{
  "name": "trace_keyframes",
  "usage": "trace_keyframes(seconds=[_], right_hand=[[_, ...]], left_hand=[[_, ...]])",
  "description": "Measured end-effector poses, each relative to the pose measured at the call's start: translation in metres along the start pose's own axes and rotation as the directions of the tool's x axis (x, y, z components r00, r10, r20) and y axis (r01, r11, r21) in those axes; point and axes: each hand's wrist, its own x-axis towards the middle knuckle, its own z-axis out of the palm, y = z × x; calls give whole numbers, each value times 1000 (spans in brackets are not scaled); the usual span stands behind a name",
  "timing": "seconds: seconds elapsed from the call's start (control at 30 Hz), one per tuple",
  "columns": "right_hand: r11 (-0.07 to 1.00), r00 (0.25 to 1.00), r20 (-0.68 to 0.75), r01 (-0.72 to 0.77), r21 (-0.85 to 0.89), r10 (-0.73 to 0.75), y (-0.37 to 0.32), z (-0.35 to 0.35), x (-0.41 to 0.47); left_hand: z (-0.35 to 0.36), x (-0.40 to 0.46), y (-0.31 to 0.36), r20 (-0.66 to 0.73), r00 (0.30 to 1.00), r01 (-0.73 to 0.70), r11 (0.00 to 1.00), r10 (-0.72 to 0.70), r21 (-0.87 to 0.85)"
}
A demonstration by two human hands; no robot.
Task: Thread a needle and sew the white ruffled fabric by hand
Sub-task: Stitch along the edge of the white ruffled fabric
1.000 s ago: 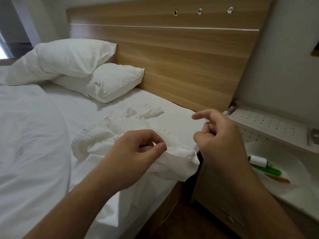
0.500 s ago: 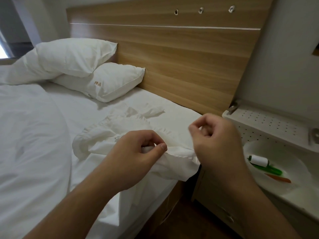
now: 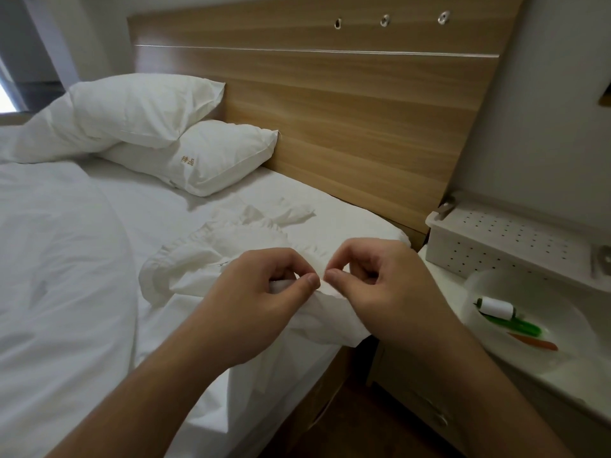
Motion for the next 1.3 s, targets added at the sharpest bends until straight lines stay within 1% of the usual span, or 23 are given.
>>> trace_keyframes(seconds=[0.03,0.07,0.13,0.17,0.2,0.23,0.27,0.33,0.4,0.43,0.47,0.53,0.57,0.67,0.87,1.03,1.17,1.3], right_hand=[[999,997,-63,-33,14,34,1,-2,1],[997,985,-156,-76,14,78,3,-3,2],[985,921,-361,-171,-34,148,10,-6,3],[974,890,-427,-212,-79,159,12,-8,3],[965,879,-451,-231,-126,152,12,-9,2],[961,887,-441,-228,-154,140,11,-11,2],[967,909,-397,-202,-157,125,10,-12,1],[994,975,-208,-95,-52,82,3,-13,0],[999,1000,13,-27,29,27,-4,-8,-1],[1000,997,71,3,19,-4,-5,-3,-2],[999,995,93,29,-18,-27,-5,2,-2],[996,997,71,41,-79,-36,-4,7,-1],[996,998,47,33,-82,-29,-4,7,-1],[999,1000,-6,0,-44,-1,-3,3,0],[989,984,-135,-97,113,112,-3,-7,0],[980,954,-257,-118,158,156,-3,-12,0],[975,914,-360,-128,182,187,0,-16,0],[970,877,-429,-143,195,216,2,-17,0]], left_hand=[[0,0,0,-5,1000,9,1000,-9,0],[0,0,-1,-8,1000,19,1000,-19,-1],[0,1,-2,-11,999,36,999,-36,-7],[-1,1,-2,-10,999,38,999,-38,-5],[-1,1,-2,-10,999,36,999,-36,-2],[-1,1,-2,-10,999,35,999,-35,1],[-1,1,-2,-10,999,32,999,-32,4],[-1,1,-1,-11,1000,19,1000,-19,14],[-1,1,-1,-5,1000,-1,1000,1,27],[-1,1,0,2,1000,-10,1000,10,29],[-1,1,0,8,1000,-14,1000,13,27],[-1,0,0,9,1000,-11,1000,11,22],[-2,0,0,5,1000,-8,1000,8,24],[-2,0,0,-3,1000,8,1000,-8,29],[-2,0,0,-13,999,38,999,-38,27],[-3,0,0,-9,998,64,998,-64,26],[-3,0,1,-13,998,68,997,-68,34],[-3,0,2,-5,997,78,997,-77,25]])
